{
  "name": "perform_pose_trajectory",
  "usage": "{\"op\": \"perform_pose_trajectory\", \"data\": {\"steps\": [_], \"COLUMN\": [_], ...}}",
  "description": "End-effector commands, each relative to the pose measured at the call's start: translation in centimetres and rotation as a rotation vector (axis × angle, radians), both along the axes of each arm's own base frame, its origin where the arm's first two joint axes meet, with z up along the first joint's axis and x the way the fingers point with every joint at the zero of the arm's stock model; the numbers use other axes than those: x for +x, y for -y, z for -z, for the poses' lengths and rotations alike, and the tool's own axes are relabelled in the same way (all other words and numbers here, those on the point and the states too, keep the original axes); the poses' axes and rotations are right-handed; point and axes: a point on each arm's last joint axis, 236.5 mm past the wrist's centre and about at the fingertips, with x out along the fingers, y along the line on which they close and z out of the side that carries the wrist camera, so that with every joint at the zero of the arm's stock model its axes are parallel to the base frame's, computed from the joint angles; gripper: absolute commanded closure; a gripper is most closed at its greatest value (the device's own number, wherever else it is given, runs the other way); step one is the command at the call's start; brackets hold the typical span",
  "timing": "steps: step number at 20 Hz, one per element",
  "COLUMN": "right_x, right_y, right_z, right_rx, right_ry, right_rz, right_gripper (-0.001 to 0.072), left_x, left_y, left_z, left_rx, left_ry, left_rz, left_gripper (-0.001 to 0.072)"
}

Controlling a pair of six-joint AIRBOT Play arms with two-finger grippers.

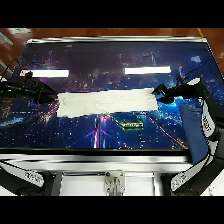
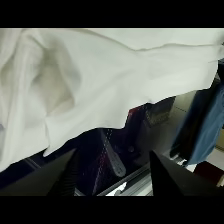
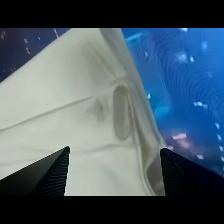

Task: Fold the shirts.

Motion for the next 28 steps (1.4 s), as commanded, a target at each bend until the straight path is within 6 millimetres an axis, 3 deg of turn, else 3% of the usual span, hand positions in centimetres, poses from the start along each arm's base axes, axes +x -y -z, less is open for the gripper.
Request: {"op": "perform_pose_trajectory", "data": {"steps": [1,2,4,7,8,9,11,13,15,17,22,25,28], "right_x": [0.9,0.9,0.9,1.1,1.1,1.2,1.6,1.6,0.7,-0.9,-5.6,-8.6,-11.3], "right_y": [-1.9,-2.2,-2.1,-1.6,-1.5,-1.4,-1.4,-1.6,-2.2,-3.0,-4.2,-4.6,-4.7], "right_z": [0.8,1.2,2.0,1.9,1.3,0.4,-2.6,-6.8,-11.0,-15.2,-23.8,-27.4,-29.1], "right_rx": [0.079,0.072,0.045,0.033,0.025,0.015,-0.006,-0.016,-0.016,-0.016,-0.031,-0.051,-0.078], "right_ry": [0.001,-0.002,-0.018,-0.015,0.008,0.038,0.111,0.183,0.237,0.288,0.358,0.384,0.369], "right_rz": [0.027,0.023,0.033,0.047,0.029,0.007,-0.020,-0.043,-0.078,-0.121,-0.159,-0.170,-0.176], "right_gripper": [0.0029,0.0031,0.0180,0.0611,0.0638,0.0638,0.0639,0.0639,0.0639,0.0639,0.0639,0.0638,0.0639], "left_x": [-0.4,-0.4,-0.5,-0.4,-0.3,-0.1,0.6,1.8,3.2,3.5,1.2,-0.4,-3.7], "left_y": [1.0,1.4,2.4,4.4,5.0,5.7,7.3,10.0,14.1,19.7,34.1,39.3,43.9], "left_z": [-1.8,-2.1,-2.7,-3.5,-3.6,-3.6,-3.3,-2.9,-2.2,-1.2,0.3,2.7,3.6], "left_rx": [0.008,0.012,0.019,-0.022,-0.026,-0.024,-0.009,0.022,0.057,0.079,0.005,0.007,-0.135], "left_ry": [0.038,0.054,0.080,0.098,0.103,0.109,0.130,0.198,0.263,0.316,0.384,0.385,0.265], "left_rz": [0.036,0.052,0.083,0.107,0.114,0.121,0.128,0.147,0.150,0.183,0.224,0.217,0.214], "left_gripper": [0.0187,0.0187,0.0187,0.0187,0.0188,0.0197,0.0394,0.0533,0.0577,0.0578,0.0623,0.0652,0.0664]}}
